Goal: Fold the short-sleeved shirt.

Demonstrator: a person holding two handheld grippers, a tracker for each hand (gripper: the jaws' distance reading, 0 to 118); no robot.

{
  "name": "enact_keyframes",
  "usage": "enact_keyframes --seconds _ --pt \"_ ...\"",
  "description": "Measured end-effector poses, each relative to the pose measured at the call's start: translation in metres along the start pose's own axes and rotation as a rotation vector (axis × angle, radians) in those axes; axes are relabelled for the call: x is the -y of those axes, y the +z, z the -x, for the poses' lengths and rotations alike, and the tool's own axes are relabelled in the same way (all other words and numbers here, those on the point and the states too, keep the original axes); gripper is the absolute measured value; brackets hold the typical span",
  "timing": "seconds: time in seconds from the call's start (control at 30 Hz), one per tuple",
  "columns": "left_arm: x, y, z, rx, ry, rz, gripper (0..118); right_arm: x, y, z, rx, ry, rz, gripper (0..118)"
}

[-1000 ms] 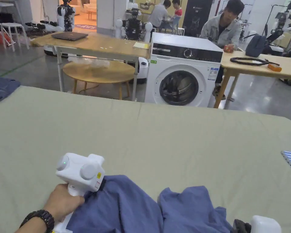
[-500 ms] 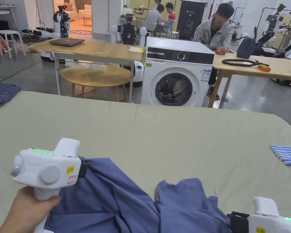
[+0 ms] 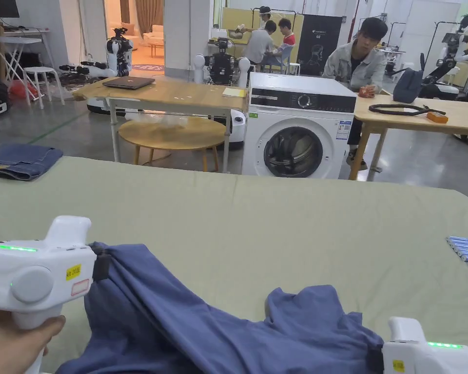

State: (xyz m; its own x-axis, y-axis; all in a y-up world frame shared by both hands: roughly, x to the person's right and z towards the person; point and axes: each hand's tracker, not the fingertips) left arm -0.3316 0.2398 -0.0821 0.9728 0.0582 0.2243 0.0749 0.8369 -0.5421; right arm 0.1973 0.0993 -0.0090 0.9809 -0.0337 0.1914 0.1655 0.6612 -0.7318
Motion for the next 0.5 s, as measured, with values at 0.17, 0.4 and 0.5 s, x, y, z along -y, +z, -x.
enact_keyframes --seconds 0.17,0.4,0.5 --pt "-0.03 0.034 0.023 -0.034 0.008 -0.073 0 -0.041 0.051 0.003 0.001 0.016 -0.14 7" --pt "-0.085 0.079 0.06 -0.073 0.064 -0.194 0 -0.117 0.122 0.002 -0.012 -0.007 -0.32 7" --pt "-0.111 0.092 0.065 -0.088 0.055 -0.23 0 -0.155 0.148 0.001 -0.072 -0.054 -0.385 7"
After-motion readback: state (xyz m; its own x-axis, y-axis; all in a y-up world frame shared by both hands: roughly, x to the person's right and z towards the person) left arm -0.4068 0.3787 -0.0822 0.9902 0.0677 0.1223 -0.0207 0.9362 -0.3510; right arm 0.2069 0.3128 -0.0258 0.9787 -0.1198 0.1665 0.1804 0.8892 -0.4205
